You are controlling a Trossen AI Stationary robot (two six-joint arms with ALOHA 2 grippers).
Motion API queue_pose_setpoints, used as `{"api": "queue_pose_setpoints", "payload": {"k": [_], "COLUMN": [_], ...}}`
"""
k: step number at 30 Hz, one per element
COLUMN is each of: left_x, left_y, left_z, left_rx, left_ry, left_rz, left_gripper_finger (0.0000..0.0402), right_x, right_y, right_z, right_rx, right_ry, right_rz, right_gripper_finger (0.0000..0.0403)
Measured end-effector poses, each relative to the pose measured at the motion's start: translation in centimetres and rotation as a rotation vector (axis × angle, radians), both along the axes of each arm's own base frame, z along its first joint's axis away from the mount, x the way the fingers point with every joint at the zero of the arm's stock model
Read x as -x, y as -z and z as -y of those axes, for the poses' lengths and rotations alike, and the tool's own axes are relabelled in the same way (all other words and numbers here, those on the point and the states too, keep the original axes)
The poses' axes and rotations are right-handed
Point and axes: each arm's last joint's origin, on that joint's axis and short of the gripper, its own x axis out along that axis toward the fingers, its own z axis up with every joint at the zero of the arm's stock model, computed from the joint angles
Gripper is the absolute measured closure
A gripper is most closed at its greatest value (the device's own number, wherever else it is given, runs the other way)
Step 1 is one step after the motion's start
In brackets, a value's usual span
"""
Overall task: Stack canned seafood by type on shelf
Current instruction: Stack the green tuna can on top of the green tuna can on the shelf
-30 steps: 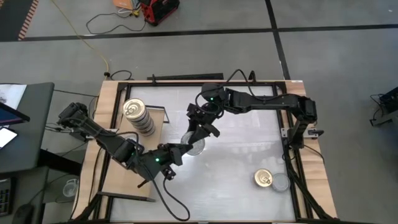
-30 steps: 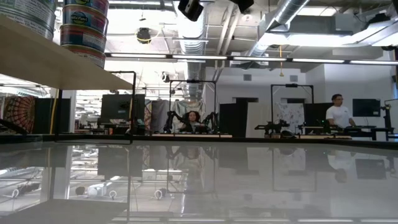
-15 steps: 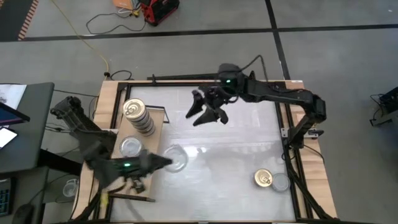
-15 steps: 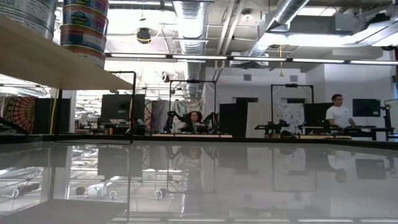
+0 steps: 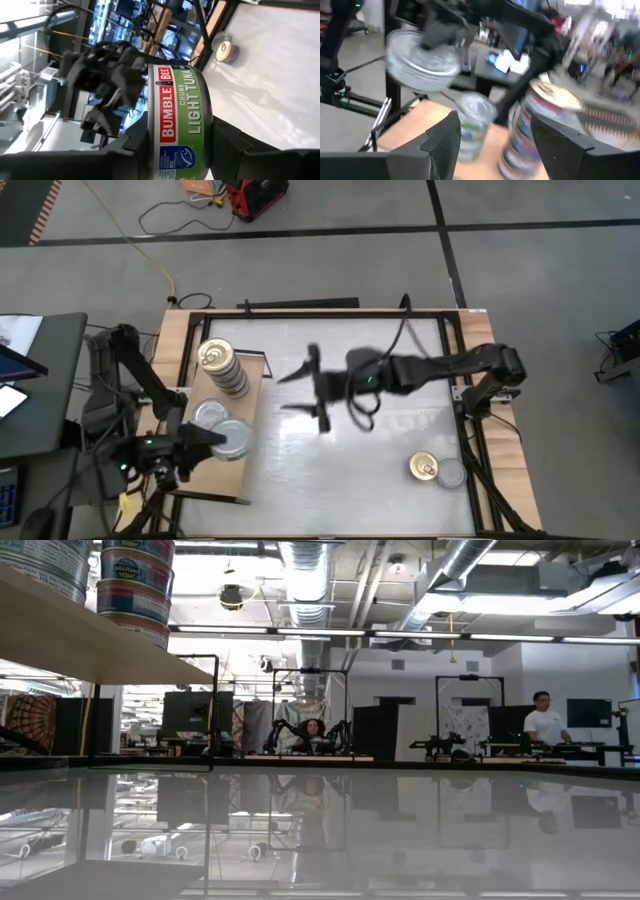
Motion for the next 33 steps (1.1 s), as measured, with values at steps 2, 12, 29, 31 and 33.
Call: {"api": "queue_pose_setpoints", "payload": {"k": [2, 12, 29, 31, 33], "left_x": [0.8, 3.4, 4.7, 4.7, 4.8], "left_y": [0.1, 0.5, 3.0, 3.2, 3.3], "left_z": [0.3, 0.9, -1.9, -2.3, -2.6], "left_rx": [0.016, 0.146, 0.104, 0.083, 0.076], "left_ry": [0.000, 0.040, 0.006, 0.000, -0.008], "left_rz": [0.017, 0.055, -0.032, -0.047, -0.060], "left_gripper_finger": [0.0265, 0.0265, 0.0264, 0.0264, 0.0264], "right_x": [-0.9, -4.4, -3.8, -3.8, -3.8], "right_y": [0.9, 4.5, 4.5, 4.5, 4.5], "right_z": [-1.3, -4.1, -6.3, -6.5, -6.4], "right_rx": [0.048, 0.334, 0.410, 0.400, 0.381], "right_ry": [-0.024, 0.072, -0.019, -0.022, -0.021], "right_rz": [0.014, 0.114, 0.143, 0.140, 0.132], "right_gripper_finger": [0.0138, 0.0138, 0.0138, 0.0138, 0.0138]}}
